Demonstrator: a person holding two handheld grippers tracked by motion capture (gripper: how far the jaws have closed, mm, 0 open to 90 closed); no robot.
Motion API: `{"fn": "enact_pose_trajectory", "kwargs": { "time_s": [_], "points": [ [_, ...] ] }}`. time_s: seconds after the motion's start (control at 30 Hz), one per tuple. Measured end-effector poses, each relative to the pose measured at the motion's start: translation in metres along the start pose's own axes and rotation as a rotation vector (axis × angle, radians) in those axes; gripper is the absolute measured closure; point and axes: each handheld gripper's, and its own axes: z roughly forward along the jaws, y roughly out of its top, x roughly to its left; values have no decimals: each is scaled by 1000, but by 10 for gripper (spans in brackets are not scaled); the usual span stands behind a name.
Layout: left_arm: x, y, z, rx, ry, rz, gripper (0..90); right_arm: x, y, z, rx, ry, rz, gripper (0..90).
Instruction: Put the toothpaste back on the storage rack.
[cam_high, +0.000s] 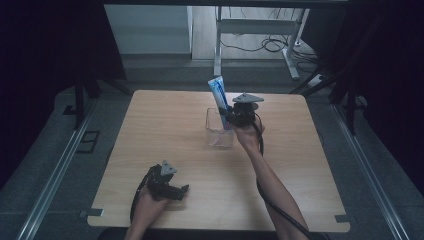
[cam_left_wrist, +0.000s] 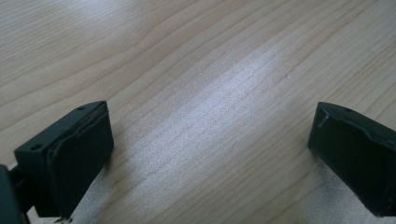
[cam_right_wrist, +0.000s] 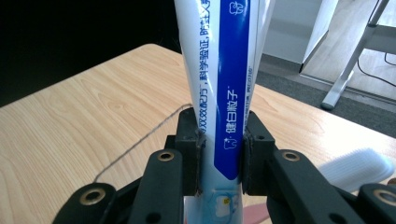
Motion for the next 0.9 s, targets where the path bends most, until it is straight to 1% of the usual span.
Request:
{"fn": "enact_pose_trajectory", "kwargs": {
  "time_s": [0.23,0.47,0.9],
  "points": [
    [0,0,0,0,0,0,3,0,-10,5,17,0,0,722],
    [0,0,0,0,0,1,3,1,-16,9,41,0,0,718],
    [0,0,0,0,0,1,3,5,-22,16,104,6,-37,710]
  ]
}}
